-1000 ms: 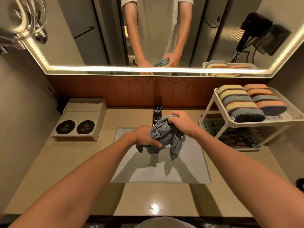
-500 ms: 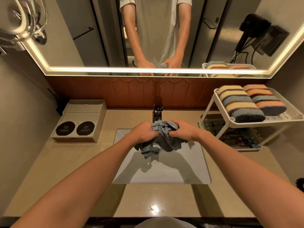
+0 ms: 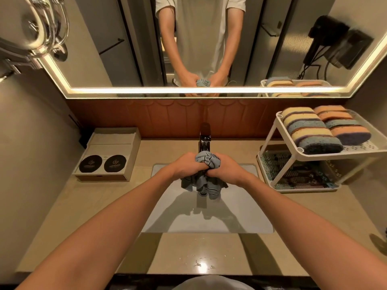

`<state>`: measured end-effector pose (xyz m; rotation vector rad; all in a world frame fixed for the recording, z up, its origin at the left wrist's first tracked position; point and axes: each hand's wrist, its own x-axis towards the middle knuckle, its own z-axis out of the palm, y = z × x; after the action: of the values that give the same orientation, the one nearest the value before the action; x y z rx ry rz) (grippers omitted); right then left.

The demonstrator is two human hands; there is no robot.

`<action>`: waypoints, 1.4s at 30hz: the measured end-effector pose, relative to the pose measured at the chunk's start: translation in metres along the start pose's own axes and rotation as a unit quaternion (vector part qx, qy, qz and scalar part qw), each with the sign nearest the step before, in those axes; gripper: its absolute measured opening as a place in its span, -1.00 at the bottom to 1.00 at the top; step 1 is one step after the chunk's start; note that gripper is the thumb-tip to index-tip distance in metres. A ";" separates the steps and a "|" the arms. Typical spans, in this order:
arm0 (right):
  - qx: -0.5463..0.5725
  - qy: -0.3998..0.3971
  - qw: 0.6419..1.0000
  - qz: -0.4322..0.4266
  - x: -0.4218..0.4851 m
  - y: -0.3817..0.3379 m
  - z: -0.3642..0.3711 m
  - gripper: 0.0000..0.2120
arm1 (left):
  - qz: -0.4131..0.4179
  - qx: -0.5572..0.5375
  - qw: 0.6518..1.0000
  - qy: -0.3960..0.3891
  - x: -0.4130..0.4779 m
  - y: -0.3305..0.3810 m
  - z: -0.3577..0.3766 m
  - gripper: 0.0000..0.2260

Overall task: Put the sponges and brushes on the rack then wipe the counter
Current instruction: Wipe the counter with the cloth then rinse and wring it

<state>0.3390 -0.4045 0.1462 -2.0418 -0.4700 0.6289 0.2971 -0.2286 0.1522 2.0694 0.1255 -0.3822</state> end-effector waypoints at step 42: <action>0.501 0.114 0.851 0.108 0.019 -0.033 0.031 -0.69 | 0.017 -0.404 0.913 0.057 -0.001 -0.011 0.042 -0.29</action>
<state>0.3329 -0.3568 0.1556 -1.1262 0.2302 0.5738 0.2846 -0.2592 0.1238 1.2665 0.2682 -0.1424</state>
